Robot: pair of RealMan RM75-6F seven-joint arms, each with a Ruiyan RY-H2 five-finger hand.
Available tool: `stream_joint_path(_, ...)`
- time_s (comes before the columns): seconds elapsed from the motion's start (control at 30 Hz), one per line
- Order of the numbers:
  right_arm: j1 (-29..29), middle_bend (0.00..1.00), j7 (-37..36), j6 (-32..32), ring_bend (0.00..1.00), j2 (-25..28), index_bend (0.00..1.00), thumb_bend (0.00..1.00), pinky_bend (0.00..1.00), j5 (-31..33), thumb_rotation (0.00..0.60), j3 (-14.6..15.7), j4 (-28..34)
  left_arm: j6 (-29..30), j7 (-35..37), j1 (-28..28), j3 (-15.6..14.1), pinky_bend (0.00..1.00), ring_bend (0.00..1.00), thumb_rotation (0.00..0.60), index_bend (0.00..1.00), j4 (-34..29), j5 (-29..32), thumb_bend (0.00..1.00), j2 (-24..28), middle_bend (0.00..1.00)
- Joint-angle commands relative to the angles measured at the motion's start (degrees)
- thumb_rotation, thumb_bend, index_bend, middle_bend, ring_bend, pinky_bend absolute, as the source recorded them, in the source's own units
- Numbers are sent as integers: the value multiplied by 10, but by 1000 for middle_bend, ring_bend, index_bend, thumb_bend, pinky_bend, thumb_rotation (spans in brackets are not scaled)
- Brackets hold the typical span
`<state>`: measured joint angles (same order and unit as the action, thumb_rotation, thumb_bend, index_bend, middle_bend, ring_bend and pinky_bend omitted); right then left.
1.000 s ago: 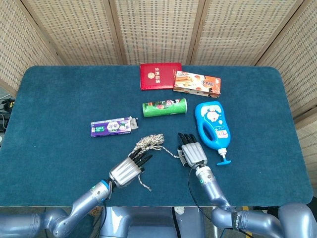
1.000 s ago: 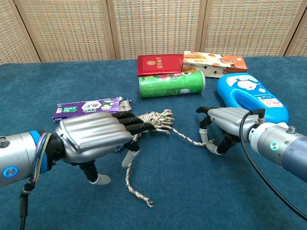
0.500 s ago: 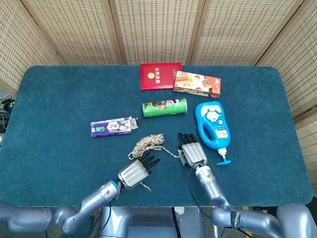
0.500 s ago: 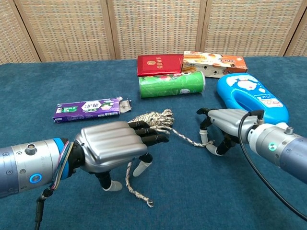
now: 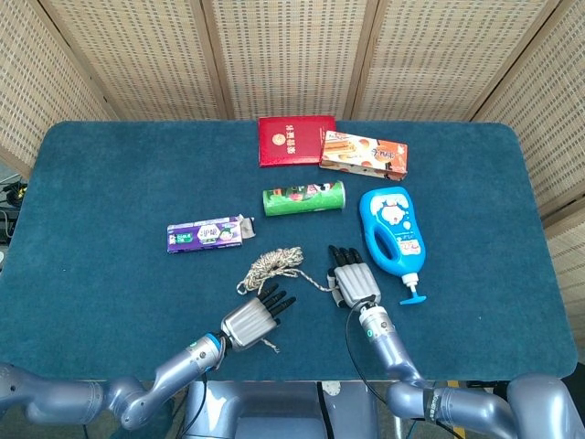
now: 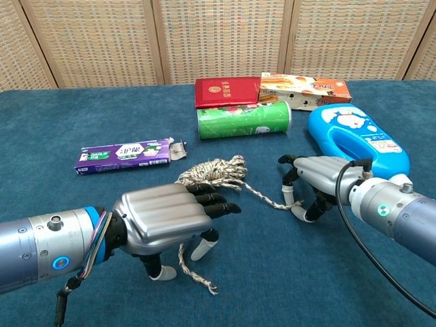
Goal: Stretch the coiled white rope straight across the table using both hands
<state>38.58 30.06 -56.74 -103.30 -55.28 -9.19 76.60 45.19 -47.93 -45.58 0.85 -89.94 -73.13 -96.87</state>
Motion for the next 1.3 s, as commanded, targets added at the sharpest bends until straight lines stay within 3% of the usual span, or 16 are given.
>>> stream_joint_path(0.03,0,0,0,0,0,-1,634,445,0,0,600,1,-1,1,2,-3,-1,0,0,600,527,2,4,286,-3,0)
stream_joint_path(0.2,0,0,1,1,0,-2,634,445,0,1,600,1,-2,2,2,-9,-4,0,0,600,527,2,12,375,-5,0)
stream_joint_path(0.6,0,0,0,2,0,1,637,445,0,3,600,-1,0,8,-4,-19,-14,0,0,600,532,0,37,386,-6,0)
stream_joint_path(0.87,-1,0,-1,1,0,3,639,445,0,2,600,0,1,16,4,-22,-19,0,0,600,659,6,32,402,-12,0)
stream_joint_path(1.3,-2,0,-3,3,0,0,640,445,0,2,600,3,-3,31,17,-22,-23,0,0,600,734,-4,30,508,0,0)
